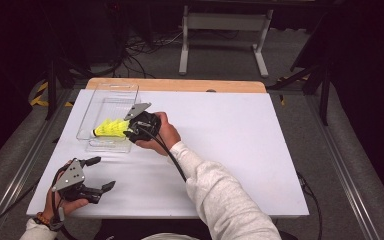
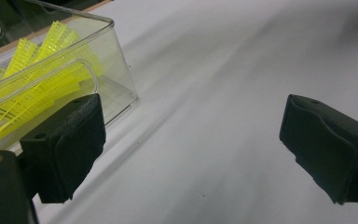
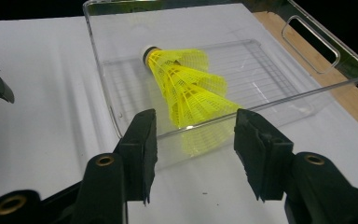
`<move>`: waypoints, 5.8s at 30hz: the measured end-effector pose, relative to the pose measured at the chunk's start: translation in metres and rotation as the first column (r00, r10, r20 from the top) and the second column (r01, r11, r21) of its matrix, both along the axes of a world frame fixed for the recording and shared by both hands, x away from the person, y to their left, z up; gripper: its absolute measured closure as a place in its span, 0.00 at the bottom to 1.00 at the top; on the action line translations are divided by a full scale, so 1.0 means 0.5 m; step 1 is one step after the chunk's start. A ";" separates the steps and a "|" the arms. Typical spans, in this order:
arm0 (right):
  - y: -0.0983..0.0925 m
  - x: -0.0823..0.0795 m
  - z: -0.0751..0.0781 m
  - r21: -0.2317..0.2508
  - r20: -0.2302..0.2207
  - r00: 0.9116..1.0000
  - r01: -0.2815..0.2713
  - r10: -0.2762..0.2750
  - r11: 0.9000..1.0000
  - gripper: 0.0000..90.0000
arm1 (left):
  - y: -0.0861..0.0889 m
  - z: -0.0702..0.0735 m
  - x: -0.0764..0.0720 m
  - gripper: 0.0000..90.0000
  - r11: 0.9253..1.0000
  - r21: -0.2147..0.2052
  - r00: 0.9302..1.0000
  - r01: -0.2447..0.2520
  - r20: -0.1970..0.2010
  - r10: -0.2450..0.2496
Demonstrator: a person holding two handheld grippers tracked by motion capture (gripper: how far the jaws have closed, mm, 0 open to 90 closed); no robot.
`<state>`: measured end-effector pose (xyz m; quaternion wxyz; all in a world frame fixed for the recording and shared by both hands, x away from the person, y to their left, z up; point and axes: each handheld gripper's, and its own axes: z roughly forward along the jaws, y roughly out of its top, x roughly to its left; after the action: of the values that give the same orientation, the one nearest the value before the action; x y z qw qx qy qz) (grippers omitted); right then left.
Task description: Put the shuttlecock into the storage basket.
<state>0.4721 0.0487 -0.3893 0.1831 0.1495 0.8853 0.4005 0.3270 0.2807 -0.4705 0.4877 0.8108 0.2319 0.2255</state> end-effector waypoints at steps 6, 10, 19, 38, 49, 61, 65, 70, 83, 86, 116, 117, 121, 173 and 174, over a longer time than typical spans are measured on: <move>-0.018 -0.003 0.006 0.011 0.013 1.000 0.013 -0.013 1.000 0.53 | 0.002 0.000 -0.001 0.09 1.000 -0.004 1.000 -0.005 0.001 0.005; -0.029 -0.007 0.008 0.014 0.025 1.000 0.013 -0.013 1.000 0.51 | 0.004 0.001 -0.002 0.09 1.000 -0.004 1.000 -0.007 0.001 0.007; -0.054 -0.010 0.015 0.025 0.055 0.998 0.041 -0.042 0.999 0.46 | 0.004 0.001 -0.002 0.09 1.000 -0.002 1.000 -0.009 0.001 0.009; -0.109 -0.019 0.029 0.048 0.104 0.989 0.096 -0.101 0.994 0.36 | 0.003 0.000 -0.002 0.09 1.000 -0.002 1.000 -0.009 0.003 0.009; -0.138 -0.022 0.035 0.055 0.124 0.984 0.119 -0.125 0.991 0.33 | 0.003 0.000 -0.002 0.09 1.000 -0.003 1.000 -0.011 0.003 0.011; -0.162 -0.027 0.042 0.035 0.147 0.979 0.136 -0.140 0.990 0.27 | 0.003 0.000 -0.002 0.09 1.000 0.000 1.000 -0.011 0.003 0.011; -0.172 -0.028 0.042 0.034 0.148 0.978 0.141 -0.144 0.989 0.25 | 0.001 0.000 -0.002 0.09 1.000 0.000 1.000 -0.010 0.003 0.010; -0.183 -0.029 0.042 0.037 0.154 0.975 0.156 -0.159 0.987 0.21 | 0.002 0.000 -0.002 0.09 1.000 0.003 1.000 -0.009 0.001 0.009; -0.215 -0.036 0.038 0.031 0.179 0.965 0.191 -0.194 0.981 0.16 | 0.002 0.000 -0.001 0.09 1.000 0.003 1.000 -0.010 0.001 0.010; -0.222 -0.036 0.039 0.030 0.183 0.962 0.199 -0.201 0.979 0.15 | 0.002 0.000 -0.001 0.09 1.000 0.003 1.000 -0.013 0.000 0.013; -0.279 -0.068 0.057 0.018 0.249 0.939 0.241 -0.238 0.970 0.10 | 0.004 0.001 -0.002 0.08 1.000 0.005 1.000 -0.016 0.004 0.016; -0.280 -0.070 0.057 0.019 0.250 0.938 0.245 -0.242 0.969 0.10 | 0.004 0.001 -0.002 0.08 1.000 0.004 1.000 -0.017 0.004 0.017; -0.285 -0.074 0.055 0.011 0.254 0.937 0.244 -0.239 0.970 0.10 | 0.004 0.001 -0.002 0.08 1.000 0.006 1.000 -0.017 0.003 0.017; -0.393 -0.149 0.016 -0.026 0.287 0.918 0.292 -0.273 0.956 0.09 | 0.004 0.001 -0.003 0.08 1.000 0.005 1.000 -0.022 0.006 0.022; -0.395 -0.150 0.015 -0.029 0.289 0.917 0.295 -0.275 0.955 0.09 | 0.004 0.001 -0.003 0.08 1.000 0.004 1.000 -0.022 0.006 0.022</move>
<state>0.3970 -0.1487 -0.3817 0.3689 0.2114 0.8327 0.3546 0.3256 0.2830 -0.4698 0.4842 0.8085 0.2391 0.2340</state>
